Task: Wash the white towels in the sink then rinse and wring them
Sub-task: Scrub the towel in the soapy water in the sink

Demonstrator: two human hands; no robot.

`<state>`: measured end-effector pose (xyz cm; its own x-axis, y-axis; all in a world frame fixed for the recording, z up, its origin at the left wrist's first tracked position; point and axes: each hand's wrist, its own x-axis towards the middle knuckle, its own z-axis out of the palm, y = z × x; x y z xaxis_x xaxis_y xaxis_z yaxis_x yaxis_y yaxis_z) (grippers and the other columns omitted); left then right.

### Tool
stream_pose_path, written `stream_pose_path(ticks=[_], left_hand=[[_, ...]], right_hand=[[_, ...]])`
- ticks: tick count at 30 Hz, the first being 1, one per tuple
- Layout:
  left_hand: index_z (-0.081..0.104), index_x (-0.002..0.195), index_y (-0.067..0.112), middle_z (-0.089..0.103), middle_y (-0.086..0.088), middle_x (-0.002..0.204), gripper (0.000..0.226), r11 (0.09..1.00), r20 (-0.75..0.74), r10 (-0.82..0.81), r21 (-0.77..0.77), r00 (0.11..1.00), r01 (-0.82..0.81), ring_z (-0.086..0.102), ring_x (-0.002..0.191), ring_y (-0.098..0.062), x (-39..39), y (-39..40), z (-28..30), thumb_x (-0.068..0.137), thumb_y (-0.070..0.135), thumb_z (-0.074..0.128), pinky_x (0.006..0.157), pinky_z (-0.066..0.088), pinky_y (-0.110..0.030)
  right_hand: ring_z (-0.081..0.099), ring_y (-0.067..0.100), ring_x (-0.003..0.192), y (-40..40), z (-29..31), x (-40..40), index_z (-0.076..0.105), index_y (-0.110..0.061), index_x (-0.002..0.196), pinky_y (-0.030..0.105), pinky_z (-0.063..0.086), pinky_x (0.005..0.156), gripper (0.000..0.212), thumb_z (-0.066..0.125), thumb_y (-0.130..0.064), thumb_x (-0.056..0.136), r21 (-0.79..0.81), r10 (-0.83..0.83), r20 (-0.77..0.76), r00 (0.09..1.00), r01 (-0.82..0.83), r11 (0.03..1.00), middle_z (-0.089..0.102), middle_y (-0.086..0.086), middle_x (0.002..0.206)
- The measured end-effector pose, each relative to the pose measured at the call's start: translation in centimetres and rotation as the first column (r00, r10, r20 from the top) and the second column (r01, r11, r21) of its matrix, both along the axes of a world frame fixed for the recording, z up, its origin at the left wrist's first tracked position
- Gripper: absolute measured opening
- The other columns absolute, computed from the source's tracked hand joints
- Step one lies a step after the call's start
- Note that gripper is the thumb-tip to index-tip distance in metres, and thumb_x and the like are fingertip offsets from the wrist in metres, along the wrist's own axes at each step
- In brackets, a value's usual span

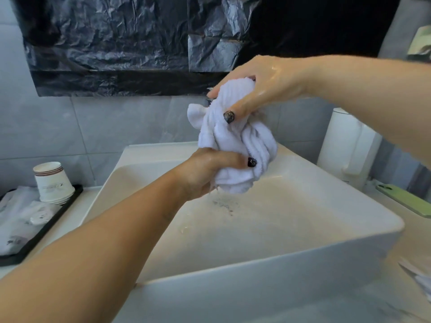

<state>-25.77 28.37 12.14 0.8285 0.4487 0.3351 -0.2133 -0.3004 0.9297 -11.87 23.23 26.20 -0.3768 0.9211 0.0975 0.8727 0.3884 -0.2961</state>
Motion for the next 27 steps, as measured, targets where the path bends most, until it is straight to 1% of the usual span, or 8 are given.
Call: stream_pose_path(ticks=[4, 7, 10, 14, 18, 22, 25, 27], left_hand=[[0.062, 0.087, 0.001, 0.045, -0.017, 0.073, 0.012, 1.0, -0.102, -0.018, -0.006, 0.995, 0.018, 0.035, 0.059, -0.03, 0.5, -0.7, -0.7, 0.088, 0.013, 0.059, 0.052, 0.026, -0.037], [0.059, 0.08, -0.003, 0.041, -0.01, 0.059, 0.02, 0.984, -0.172, 0.177, 0.056, 0.969, -0.169, 0.035, 0.052, -0.021, 0.6, -0.8, -1.2, 0.084, 0.017, 0.059, 0.048, 0.025, -0.03], [0.062, 0.063, 0.021, 0.046, 0.001, 0.047, 0.02, 0.942, -0.192, 0.337, 0.065, 0.922, -0.331, 0.039, 0.039, -0.015, 1.0, -0.7, -1.0, 0.082, 0.014, 0.061, 0.042, 0.029, -0.016], [0.055, 0.07, 0.01, 0.053, 0.006, 0.042, 0.015, 0.883, -0.164, 0.45, -0.067, 0.878, -0.465, 0.049, 0.039, -0.007, 1.5, -0.3, -1.3, 0.085, 0.009, 0.06, 0.036, 0.037, -0.013], [0.046, 0.035, 0.021, 0.035, 0.008, 0.034, 0.046, 0.903, -0.178, 0.429, 0.07, 0.885, -0.424, 0.032, 0.027, -0.008, 1.7, -0.7, -1.0, 0.08, 0.013, 0.041, 0.038, 0.026, -0.009], [0.043, 0.045, 0.023, 0.043, 0.009, 0.032, 0.019, 0.777, -0.16, 0.622, 0.253, 0.767, -0.577, 0.04, 0.029, -0.005, 1.2, -0.4, -0.7, 0.064, 0.026, 0.044, 0.034, 0.028, -0.01], [0.048, 0.055, 0.018, 0.051, 0.008, 0.039, 0.031, 0.78, -0.207, 0.625, 0.12, 0.753, -0.615, 0.05, 0.033, -0.004, 1.1, 0.5, -1.0, 0.083, 0.01, 0.054, 0.035, 0.035, -0.011], [0.055, 0.081, 0.018, 0.063, 0.007, 0.066, 0.02, 0.691, -0.153, 0.721, 0.084, 0.676, -0.718, 0.062, 0.058, -0.007, 0.9, 1.8, -1.7, 0.08, 0.013, 0.075, 0.05, 0.048, -0.016]], right_hand=[[0.068, 0.004, 0.098, 1.3, -3.4, -0.3, 0.074, -0.023, 0.106, 0.021, 0.056, 0.079, 0.04, 0.085, -0.029, 0.068, -0.037, 0.086, -0.386, 0.918, -0.108, 0.993, 0.073, -0.008, 0.103], [0.067, 0.01, 0.074, 2.3, -5.3, -2.5, 0.075, -0.013, 0.079, 0.026, 0.057, 0.067, 0.017, 0.083, -0.022, 0.067, 0.093, 0.003, -0.322, 0.947, 0.028, 0.995, 0.071, 0.002, 0.076], [0.055, 0.011, 0.062, 3.5, -6.0, -3.9, 0.071, -0.012, 0.069, 0.027, 0.048, 0.055, 0.02, 0.076, -0.029, 0.06, 0.254, -0.137, -0.315, 0.939, 0.222, 0.941, 0.061, 0.001, 0.064], [0.054, 0.019, 0.063, 4.5, -7.0, -5.0, 0.06, -0.012, 0.06, 0.024, 0.039, 0.05, 0.013, 0.064, -0.024, 0.063, 0.371, -0.282, -0.306, 0.909, 0.386, 0.844, 0.056, 0.0, 0.061], [0.057, 0.027, 0.078, 5.0, -7.7, -5.4, 0.054, -0.02, 0.067, 0.027, 0.044, 0.061, 0.011, 0.063, -0.025, 0.07, 0.403, -0.333, -0.351, 0.875, 0.462, 0.79, 0.055, 0.001, 0.074], [0.061, 0.026, 0.082, 5.2, -7.9, -5.3, 0.061, -0.019, 0.076, 0.026, 0.045, 0.062, 0.009, 0.065, -0.026, 0.072, 0.418, -0.323, -0.42, 0.848, 0.497, 0.76, 0.063, 0.001, 0.083], [0.062, 0.022, 0.08, 5.3, -8.7, -4.9, 0.064, -0.018, 0.074, 0.026, 0.046, 0.058, 0.011, 0.068, -0.027, 0.072, 0.404, -0.301, -0.505, 0.809, 0.53, 0.745, 0.066, -0.001, 0.081], [0.062, 0.017, 0.091, 5.6, -9.3, -4.6, 0.069, -0.02, 0.089, 0.026, 0.05, 0.07, 0.022, 0.074, -0.034, 0.073, 0.394, -0.228, -0.574, 0.787, 0.509, 0.765, 0.067, -0.004, 0.093]])
